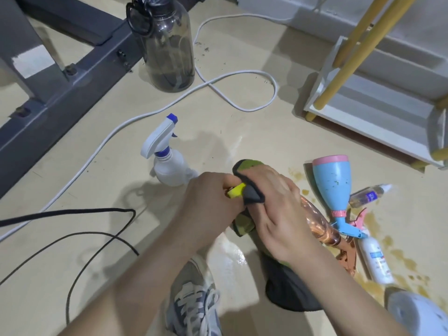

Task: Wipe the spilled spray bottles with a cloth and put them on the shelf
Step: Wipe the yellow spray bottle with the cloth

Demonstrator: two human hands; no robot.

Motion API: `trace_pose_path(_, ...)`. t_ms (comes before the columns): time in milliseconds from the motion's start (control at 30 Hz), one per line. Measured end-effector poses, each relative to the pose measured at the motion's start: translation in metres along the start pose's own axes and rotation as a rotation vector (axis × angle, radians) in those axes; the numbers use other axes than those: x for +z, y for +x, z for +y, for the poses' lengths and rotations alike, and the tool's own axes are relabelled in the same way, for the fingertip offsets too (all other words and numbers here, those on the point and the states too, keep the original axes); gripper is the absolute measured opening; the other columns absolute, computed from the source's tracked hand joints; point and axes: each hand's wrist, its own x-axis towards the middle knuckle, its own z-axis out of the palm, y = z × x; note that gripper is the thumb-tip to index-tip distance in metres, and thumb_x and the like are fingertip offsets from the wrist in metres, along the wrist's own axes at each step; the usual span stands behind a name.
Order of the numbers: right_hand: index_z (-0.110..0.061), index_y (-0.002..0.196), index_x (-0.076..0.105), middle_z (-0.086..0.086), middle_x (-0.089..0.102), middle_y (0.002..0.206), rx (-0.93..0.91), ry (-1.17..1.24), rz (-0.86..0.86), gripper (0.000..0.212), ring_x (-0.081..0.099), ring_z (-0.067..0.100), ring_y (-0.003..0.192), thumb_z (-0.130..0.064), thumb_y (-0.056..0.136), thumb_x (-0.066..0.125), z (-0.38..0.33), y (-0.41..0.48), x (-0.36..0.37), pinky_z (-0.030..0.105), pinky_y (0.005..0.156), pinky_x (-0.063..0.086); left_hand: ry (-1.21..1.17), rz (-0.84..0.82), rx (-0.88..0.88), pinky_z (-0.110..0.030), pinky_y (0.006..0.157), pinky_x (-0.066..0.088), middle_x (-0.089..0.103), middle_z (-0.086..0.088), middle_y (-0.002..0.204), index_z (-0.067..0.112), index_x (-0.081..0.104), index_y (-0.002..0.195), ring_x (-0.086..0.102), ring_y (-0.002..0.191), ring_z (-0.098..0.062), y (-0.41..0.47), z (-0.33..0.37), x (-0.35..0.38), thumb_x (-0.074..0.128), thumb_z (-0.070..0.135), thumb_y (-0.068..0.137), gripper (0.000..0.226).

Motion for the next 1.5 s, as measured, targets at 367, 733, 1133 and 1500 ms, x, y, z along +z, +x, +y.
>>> trace_pose_path(367, -0.017, 0.066, 0.068, 0.005, 0.062, 0.064, 0.847, 0.768, 0.095, 0.033, 0.056, 0.016, 0.051, -0.022, 0.09, 0.047, 0.005, 0.038, -0.012, 0.023, 0.054, 0.044, 0.13, 0.067, 0.129, -0.041, 0.067, 0.048, 0.062, -0.008, 0.071, 0.015, 0.069, 0.081, 0.054, 0.068, -0.022, 0.004, 0.002, 0.003, 0.048, 0.039, 0.08, 0.032)
trace_pose_path(733, -0.03, 0.069, 0.064, -0.013, 0.058, 0.061, 0.707, 0.376, 0.255, 0.028, 0.056, 0.021, 0.071, -0.017, 0.088, 0.049, -0.005, 0.046, 0.006, 0.035, 0.066, 0.045, 0.092, 0.105, 0.125, -0.038, 0.069, 0.049, 0.063, -0.002, 0.07, 0.019, 0.068, 0.086, 0.056, 0.069, -0.017, -0.006, 0.004, 0.01, 0.06, 0.033, 0.088, 0.016)
trace_pose_path(1133, -0.034, 0.142, 0.049, -0.006, 0.068, 0.12, 0.513, 0.664, 0.015, 0.044, 0.064, 0.013, 0.113, -0.036, 0.098, 0.048, -0.048, -0.028, -0.005, 0.042, 0.103, 0.049, -0.23, 0.01, 0.15, -0.031, 0.071, 0.047, 0.063, 0.004, 0.08, 0.022, 0.06, 0.074, 0.06, 0.08, -0.014, -0.011, 0.001, 0.019, 0.043, 0.024, 0.092, 0.025)
trace_pose_path(1500, -0.029, 0.116, 0.071, 0.001, 0.074, 0.095, 0.48, 0.596, 0.181, 0.035, 0.069, 0.019, 0.089, -0.003, 0.094, 0.06, -0.04, -0.016, -0.012, 0.037, 0.078, 0.059, -0.337, 0.161, 0.089, -0.04, 0.071, 0.052, 0.06, 0.006, 0.082, 0.019, 0.06, 0.09, 0.056, 0.077, -0.017, -0.015, 0.001, 0.034, 0.045, 0.025, 0.092, 0.016)
